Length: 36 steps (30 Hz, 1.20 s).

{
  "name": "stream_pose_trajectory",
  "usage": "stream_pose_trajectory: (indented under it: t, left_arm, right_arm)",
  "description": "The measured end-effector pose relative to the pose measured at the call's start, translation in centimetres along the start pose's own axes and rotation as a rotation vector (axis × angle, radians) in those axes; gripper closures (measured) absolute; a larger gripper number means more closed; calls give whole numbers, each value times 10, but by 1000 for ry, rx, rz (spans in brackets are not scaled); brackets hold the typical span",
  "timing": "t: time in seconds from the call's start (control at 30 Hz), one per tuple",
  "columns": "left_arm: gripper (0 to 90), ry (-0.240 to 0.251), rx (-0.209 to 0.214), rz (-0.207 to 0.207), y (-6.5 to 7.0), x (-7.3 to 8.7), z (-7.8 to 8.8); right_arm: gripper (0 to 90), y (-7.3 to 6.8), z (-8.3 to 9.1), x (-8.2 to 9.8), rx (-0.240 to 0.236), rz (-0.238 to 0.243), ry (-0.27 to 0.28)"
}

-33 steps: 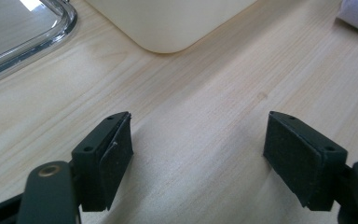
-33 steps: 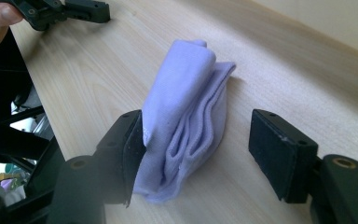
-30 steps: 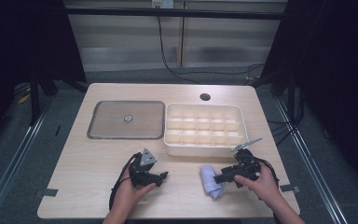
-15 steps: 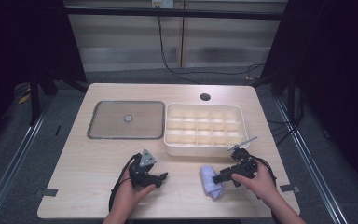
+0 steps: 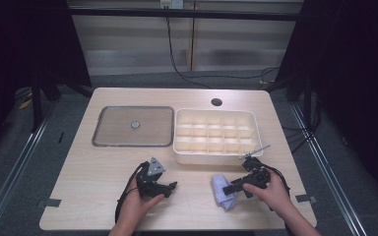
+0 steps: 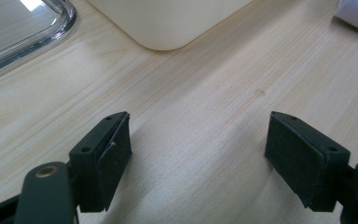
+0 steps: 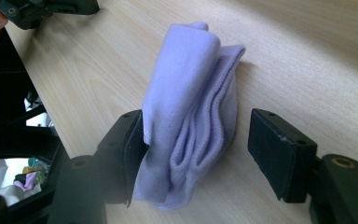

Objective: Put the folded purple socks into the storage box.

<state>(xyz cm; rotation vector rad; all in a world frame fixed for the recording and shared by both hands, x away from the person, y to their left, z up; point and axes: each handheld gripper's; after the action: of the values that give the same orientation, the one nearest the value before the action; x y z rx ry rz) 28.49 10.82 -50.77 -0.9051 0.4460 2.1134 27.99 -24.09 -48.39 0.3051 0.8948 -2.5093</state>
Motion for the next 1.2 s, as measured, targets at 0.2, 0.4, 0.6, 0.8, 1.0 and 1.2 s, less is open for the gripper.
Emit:
stream_pose_trajectory:
  t: [0.2, 0.4, 0.6, 0.8, 1.0, 1.2]
  left_arm:
    - [221, 0, 0, -1, 0, 0, 0]
    - [221, 0, 0, -1, 0, 0, 0]
    - [220, -1, 0, -1, 0, 0, 0]
    - [220, 0, 0, -1, 0, 0, 0]
    - [220, 2, -2, 0, 0, 0, 0]
    - [220, 2, 0, 0, 0, 0, 0]
  right_arm:
    - [419, -2, -1, -2, 24, -3, -18]
    - [492, -3, -4, -2, 17, -14, -14]
    - [564, -2, -5, -2, 17, -21, -13]
    - [653, 1, -5, 0, -1, -42, -8]
    - [685, 2, -4, -1, -14, -59, -19]
    - [695, 3, -3, -3, -23, -54, -40]
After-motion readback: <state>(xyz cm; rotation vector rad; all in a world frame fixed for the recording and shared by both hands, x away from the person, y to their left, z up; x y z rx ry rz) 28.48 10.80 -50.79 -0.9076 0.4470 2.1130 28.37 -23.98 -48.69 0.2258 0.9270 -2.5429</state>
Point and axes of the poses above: each handheld gripper's, and its own axes: z roughly backward along the jaws, x roughly out of its underside, y roughly to its right
